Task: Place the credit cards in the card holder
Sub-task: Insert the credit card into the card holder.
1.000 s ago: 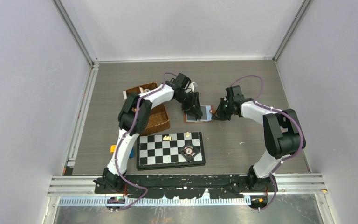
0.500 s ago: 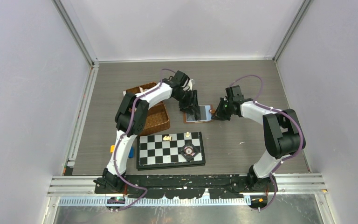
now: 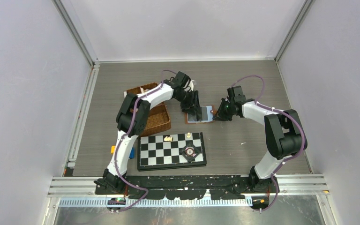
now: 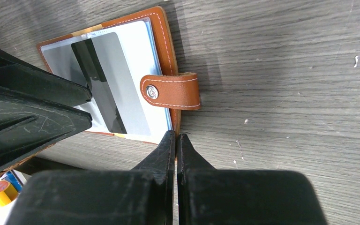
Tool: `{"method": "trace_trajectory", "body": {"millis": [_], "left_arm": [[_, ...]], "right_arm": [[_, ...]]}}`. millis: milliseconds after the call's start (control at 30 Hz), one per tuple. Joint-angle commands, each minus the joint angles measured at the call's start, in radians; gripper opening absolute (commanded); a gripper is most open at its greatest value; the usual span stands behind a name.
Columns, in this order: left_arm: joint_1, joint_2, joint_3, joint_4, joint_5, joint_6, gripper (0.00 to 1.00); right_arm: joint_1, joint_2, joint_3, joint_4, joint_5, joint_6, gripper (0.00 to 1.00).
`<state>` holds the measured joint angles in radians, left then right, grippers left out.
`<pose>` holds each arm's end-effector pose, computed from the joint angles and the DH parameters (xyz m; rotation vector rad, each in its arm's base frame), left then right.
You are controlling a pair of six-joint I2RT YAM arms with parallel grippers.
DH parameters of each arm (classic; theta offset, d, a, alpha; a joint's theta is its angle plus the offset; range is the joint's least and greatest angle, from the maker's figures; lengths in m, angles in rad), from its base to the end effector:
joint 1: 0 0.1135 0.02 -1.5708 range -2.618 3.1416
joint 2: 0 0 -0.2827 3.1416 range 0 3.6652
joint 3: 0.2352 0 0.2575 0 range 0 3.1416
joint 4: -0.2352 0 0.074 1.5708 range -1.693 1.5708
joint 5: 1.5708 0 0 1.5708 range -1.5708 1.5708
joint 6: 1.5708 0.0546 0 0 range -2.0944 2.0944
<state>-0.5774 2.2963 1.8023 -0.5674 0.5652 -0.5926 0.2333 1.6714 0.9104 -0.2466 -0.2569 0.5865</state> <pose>0.4156 -0.3057 0.1542 0.1921 2.8271 -1.0903 0.3264 0.0918 0.1583 0.3692 2.6339 0.6212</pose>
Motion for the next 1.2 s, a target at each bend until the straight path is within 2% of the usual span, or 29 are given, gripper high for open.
{"method": "trace_trajectory", "body": {"millis": [0, 333, 700, 1167], "left_arm": [[-0.015, 0.040, 0.025, 0.030, 0.020, -0.007, 0.47], [-0.037, 0.065, 0.087, 0.014, 0.008, -0.013, 0.46], [-0.076, 0.110, 0.205, -0.107, -0.055, 0.010, 0.47], [-0.133, 0.044, 0.148, -0.045, -0.109, -0.049, 0.47]], "right_arm": [[-0.007, 0.001, -0.001, -0.001, 0.000, -0.005, 0.01], [-0.007, 0.010, -0.001, 0.001, -0.010, -0.004, 0.01], [-0.006, 0.007, -0.003, 0.005, -0.015, -0.002, 0.00], [-0.006, -0.045, -0.024, 0.022, -0.005, 0.011, 0.01]]}}
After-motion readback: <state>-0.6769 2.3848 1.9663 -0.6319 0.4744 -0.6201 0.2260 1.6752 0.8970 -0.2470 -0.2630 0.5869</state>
